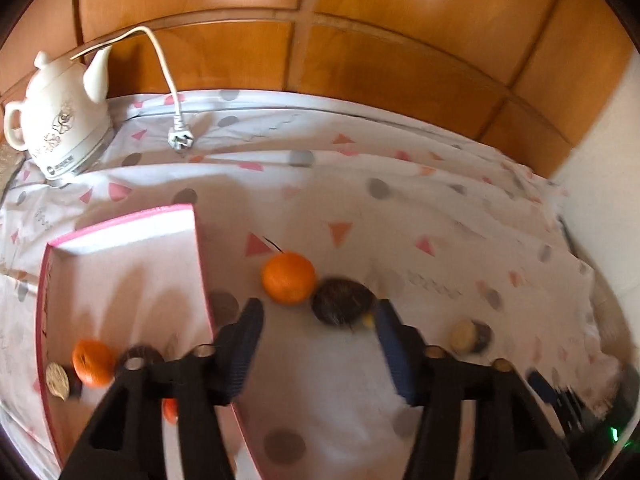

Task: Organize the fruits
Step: 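Reach the left tool to the orange on the table and grasp it, then lift the orange with the left tool while the right tool grasps a small yellow potato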

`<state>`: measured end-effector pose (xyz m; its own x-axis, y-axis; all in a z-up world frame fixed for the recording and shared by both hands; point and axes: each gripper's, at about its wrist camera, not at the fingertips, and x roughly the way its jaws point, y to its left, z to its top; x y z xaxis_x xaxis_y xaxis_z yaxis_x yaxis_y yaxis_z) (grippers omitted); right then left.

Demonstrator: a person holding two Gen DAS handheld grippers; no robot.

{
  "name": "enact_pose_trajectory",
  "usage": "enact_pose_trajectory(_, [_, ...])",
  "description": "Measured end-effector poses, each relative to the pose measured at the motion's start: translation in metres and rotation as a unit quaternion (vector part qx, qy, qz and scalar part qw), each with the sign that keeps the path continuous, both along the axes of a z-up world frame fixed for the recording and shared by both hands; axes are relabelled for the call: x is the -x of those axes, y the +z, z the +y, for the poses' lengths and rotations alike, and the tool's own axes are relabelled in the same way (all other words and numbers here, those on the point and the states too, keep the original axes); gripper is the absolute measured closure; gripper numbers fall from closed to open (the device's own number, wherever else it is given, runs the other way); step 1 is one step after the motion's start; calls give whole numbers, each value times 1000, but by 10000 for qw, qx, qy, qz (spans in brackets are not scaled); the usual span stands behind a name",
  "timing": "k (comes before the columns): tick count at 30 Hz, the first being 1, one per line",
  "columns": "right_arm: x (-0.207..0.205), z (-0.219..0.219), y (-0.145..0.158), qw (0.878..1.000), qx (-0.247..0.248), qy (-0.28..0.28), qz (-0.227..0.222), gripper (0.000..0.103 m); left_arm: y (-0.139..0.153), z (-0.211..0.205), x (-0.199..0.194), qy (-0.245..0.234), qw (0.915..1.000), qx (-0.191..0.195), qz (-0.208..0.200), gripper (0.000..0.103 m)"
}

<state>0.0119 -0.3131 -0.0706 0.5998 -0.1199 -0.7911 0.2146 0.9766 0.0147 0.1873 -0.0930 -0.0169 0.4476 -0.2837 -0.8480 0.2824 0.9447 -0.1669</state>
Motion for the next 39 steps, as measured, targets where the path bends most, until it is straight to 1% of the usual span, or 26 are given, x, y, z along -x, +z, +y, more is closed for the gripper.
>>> enact_pose_trajectory(5, [1, -8, 0, 10000, -54, -68, 10, 64, -21, -16, -33, -4, 9988, -493, 11, 42])
enact_pose_trajectory(6, [1, -9, 0, 9999, -77, -79, 22, 64, -26, -16, -38, 31, 9981, -614, 44, 44])
enact_pose_trajectory(7, [1, -10, -1, 9999, -99, -81, 41, 64, -34, -17, -43, 29, 9974, -713, 94, 49])
enact_pose_trajectory(9, [0, -11, -3, 9998, -132, -86, 78, 64, -44, -18, -48, -73, 9969, -754, 208, 60])
enact_pose_trajectory(10, [0, -12, -4, 9998, -157, -90, 98, 64, -49, -19, -48, -148, 9967, -751, 255, 61])
enact_pose_trajectory(13, [-1, -14, -7, 9996, -208, -115, 135, 64, -50, -19, -42, -266, 9965, -787, -1, 64])
enact_pose_trajectory(15, [-1, -14, -7, 9996, -226, -133, 138, 64, -47, -13, -36, -208, 9979, -617, -2, 64])
enact_pose_trajectory(18, [-1, -14, -7, 9996, -202, -132, 123, 64, -36, -8, -19, -230, 9987, -427, -151, 64])
enact_pose_trajectory(21, [-1, -13, -6, 9996, -212, -150, 120, 64, -23, -8, 7, -337, 9988, -218, -297, 64])
enact_pose_trajectory(23, [-1, -12, -6, 9996, -216, -137, 118, 64, -18, -8, 31, -470, 9977, -197, -451, 64])
enact_pose_trajectory(25, [-1, -10, -6, 9996, -239, -123, 127, 64, -16, -10, 51, -635, 9966, -127, -501, 64])
enact_pose_trajectory(27, [-1, -9, -6, 9995, -252, -109, 129, 64, -17, -11, 77, -820, 9951, -134, -545, 64])
enact_pose_trajectory(30, [0, -6, -5, 9996, -239, -74, 110, 64, -20, -17, 111, -1164, 9911, -202, -606, 64])
enact_pose_trajectory(33, [0, -4, 0, 9995, -302, -8, 51, 64, -27, -25, 138, -1462, 9859, -365, -722, 64])
enact_pose_trajectory(37, [-5, 0, 11, 9978, -550, 366, -53, 64, -50, -30, 151, -1528, 9862, -417, -493, 64])
enact_pose_trajectory(39, [-8, 4, 17, 9964, -616, 569, -92, 64, -53, -30, 155, -1502, 9858, -378, -654, 64])
